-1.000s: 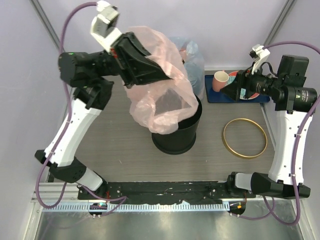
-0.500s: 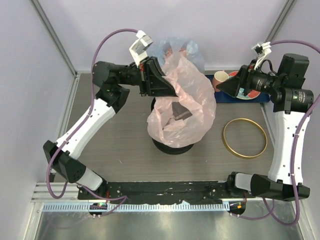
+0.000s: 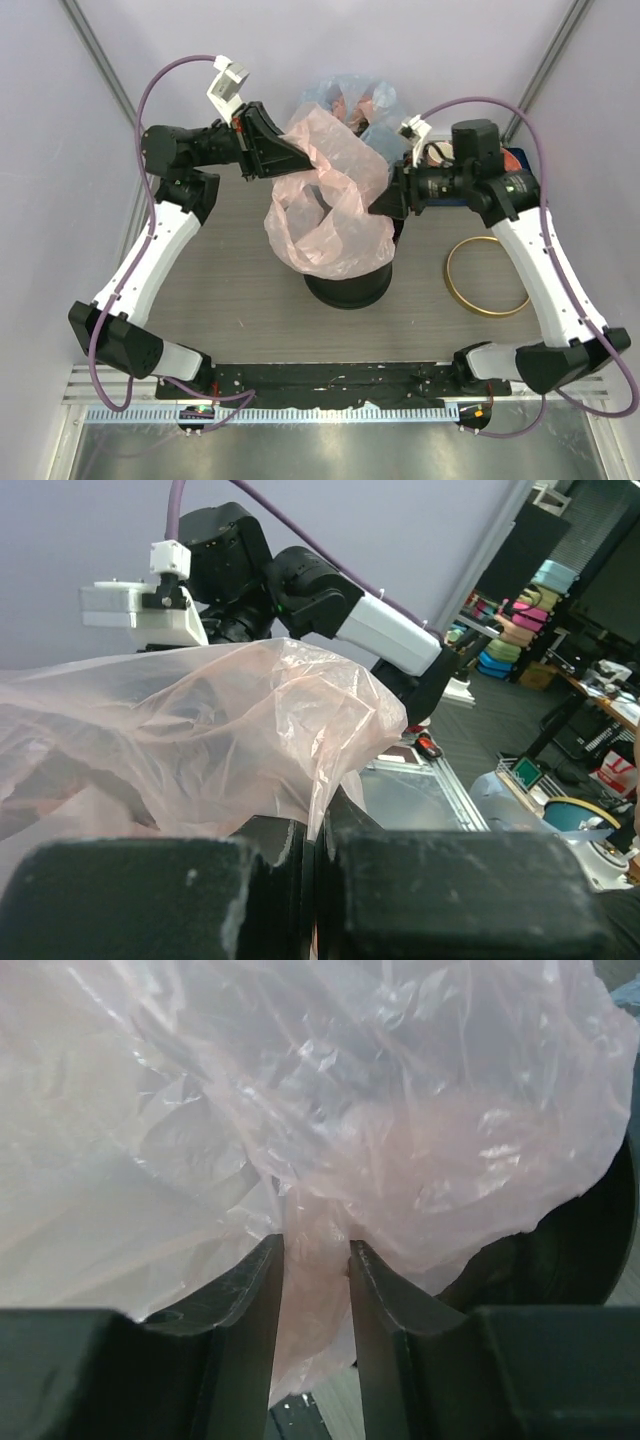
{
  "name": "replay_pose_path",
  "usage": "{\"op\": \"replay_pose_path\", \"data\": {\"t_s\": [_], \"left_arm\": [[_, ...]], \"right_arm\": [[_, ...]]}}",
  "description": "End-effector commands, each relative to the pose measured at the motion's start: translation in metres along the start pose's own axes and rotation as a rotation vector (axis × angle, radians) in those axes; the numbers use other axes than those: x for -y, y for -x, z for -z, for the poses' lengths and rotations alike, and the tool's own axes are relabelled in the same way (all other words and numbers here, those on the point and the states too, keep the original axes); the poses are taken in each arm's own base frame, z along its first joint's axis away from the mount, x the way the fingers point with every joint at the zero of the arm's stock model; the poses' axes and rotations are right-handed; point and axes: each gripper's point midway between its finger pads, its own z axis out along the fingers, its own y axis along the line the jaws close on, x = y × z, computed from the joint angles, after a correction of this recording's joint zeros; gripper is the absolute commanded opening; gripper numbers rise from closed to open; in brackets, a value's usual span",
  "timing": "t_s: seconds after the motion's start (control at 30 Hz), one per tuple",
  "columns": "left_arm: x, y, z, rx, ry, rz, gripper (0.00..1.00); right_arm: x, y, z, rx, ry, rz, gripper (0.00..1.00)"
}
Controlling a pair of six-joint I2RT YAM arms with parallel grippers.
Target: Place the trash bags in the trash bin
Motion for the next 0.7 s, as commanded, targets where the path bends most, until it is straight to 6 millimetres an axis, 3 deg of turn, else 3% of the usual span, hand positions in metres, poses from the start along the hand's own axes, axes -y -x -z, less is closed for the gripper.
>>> {"op": "replay_pose_path", "data": {"t_s": [0.0, 0.03, 0.13, 0.2, 0.27, 0.3, 0.37, 0.4, 0.5, 0.6, 0.67], "left_arm": [[-0.012, 0.002, 0.01, 0.015, 0.071, -0.059, 0.0], [-0.022, -0.001, 0.012, 0.015, 0.106, -0.031, 0.0], [-0.044, -0.001, 0.015, 0.046, 0.207, -0.05, 0.0], [-0.056, 0.0, 0.017, 0.061, 0.253, -0.052, 0.0], [-0.074, 0.0, 0.02, 0.074, 0.319, -0.05, 0.0], [-0.08, 0.001, 0.021, 0.081, 0.34, -0.049, 0.0], [-0.092, 0.003, 0.023, 0.104, 0.385, -0.043, 0.0], [-0.095, 0.004, 0.023, 0.112, 0.396, -0.041, 0.0], [-0.109, 0.005, 0.027, 0.141, 0.451, -0.026, 0.0], [-0.119, 0.004, 0.028, 0.157, 0.475, -0.014, 0.0], [-0.125, 0.003, 0.028, 0.17, 0.495, -0.001, 0.0]], "right_arm": [[0.044, -0.009, -0.033, -0.054, -0.156, 0.018, 0.35], [0.052, -0.01, -0.038, -0.06, -0.178, 0.021, 0.29], [0.08, -0.013, -0.047, -0.088, -0.266, 0.012, 0.22], [0.084, -0.006, -0.046, -0.085, -0.282, 0.037, 0.2], [0.074, 0.0, -0.041, -0.081, -0.256, 0.048, 0.25], [0.062, 0.015, -0.031, -0.046, -0.246, 0.076, 0.3], [0.048, 0.021, -0.015, -0.039, -0.243, 0.101, 0.49], [0.037, 0.033, 0.001, 0.002, -0.259, 0.137, 0.55], [0.022, 0.038, 0.037, 0.042, -0.325, 0.209, 0.66], [0.018, 0.027, 0.056, 0.024, -0.377, 0.24, 0.67], [-0.003, 0.018, 0.066, 0.022, -0.327, 0.262, 0.68]]}}
